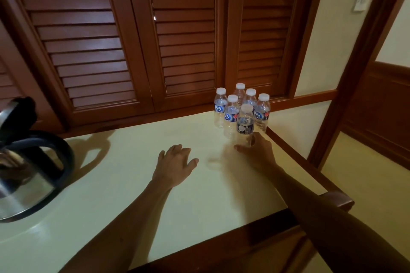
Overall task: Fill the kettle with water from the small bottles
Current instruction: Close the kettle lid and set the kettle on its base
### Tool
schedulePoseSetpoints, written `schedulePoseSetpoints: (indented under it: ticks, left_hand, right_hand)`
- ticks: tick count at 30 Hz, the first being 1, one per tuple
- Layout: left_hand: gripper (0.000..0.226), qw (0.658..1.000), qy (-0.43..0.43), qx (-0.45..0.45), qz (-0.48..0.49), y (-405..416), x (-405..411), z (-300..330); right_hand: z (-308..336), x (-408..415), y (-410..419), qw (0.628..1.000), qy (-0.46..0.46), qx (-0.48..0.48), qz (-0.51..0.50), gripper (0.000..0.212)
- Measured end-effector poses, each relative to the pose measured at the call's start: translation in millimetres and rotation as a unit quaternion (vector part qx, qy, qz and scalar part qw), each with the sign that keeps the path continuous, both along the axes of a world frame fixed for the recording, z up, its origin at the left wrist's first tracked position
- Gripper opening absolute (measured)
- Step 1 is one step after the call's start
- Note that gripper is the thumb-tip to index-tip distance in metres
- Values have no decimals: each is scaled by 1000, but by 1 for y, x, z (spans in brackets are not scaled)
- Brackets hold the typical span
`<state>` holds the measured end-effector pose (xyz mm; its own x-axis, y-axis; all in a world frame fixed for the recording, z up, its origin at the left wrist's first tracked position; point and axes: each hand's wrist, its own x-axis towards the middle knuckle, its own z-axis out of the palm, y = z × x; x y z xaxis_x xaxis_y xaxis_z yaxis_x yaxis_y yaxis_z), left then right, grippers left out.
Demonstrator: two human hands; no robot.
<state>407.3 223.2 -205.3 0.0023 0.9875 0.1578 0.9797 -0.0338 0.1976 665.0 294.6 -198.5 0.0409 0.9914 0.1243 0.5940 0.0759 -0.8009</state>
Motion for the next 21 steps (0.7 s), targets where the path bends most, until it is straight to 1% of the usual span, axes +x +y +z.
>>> schedulePoseSetpoints:
  ticks: [3,5,6,8,10,13,15,18,21]
  left_hand:
    - [49,998,-56,36,-7,-5,-3,2]
    - [44,993,-102,50,-11,-9,-7,3]
    - [43,991,-122,53,-11,-12,-9,3]
    - [41,986,-155,51,-8,-18,-16,0]
    - [38,983,-178,45,-10,-27,-24,-2]
    - [34,981,-188,32,-18,-48,-41,-2]
    - [32,982,-186,25,-27,-68,-59,-1]
    - [32,984,-169,29,-45,-108,-101,-1]
    - [27,985,-158,43,-54,-154,-154,2]
  right_hand:
    - [0,0,-7,1000,24,4,-12,75]
    - [-1,-1,-13,998,37,-2,-48,89]
    - [-1,-3,-18,997,43,-6,-69,91]
    - [-3,-9,-31,994,48,-6,-100,87]
    - [-5,-21,-48,994,45,-2,-97,78]
    - [-3,-52,-76,999,11,3,-37,63]
    - [-1,-81,-94,1000,-7,8,6,57]
    - [0,-139,-126,998,-23,22,51,50]
    - [-1,-207,-160,995,-17,33,96,44]
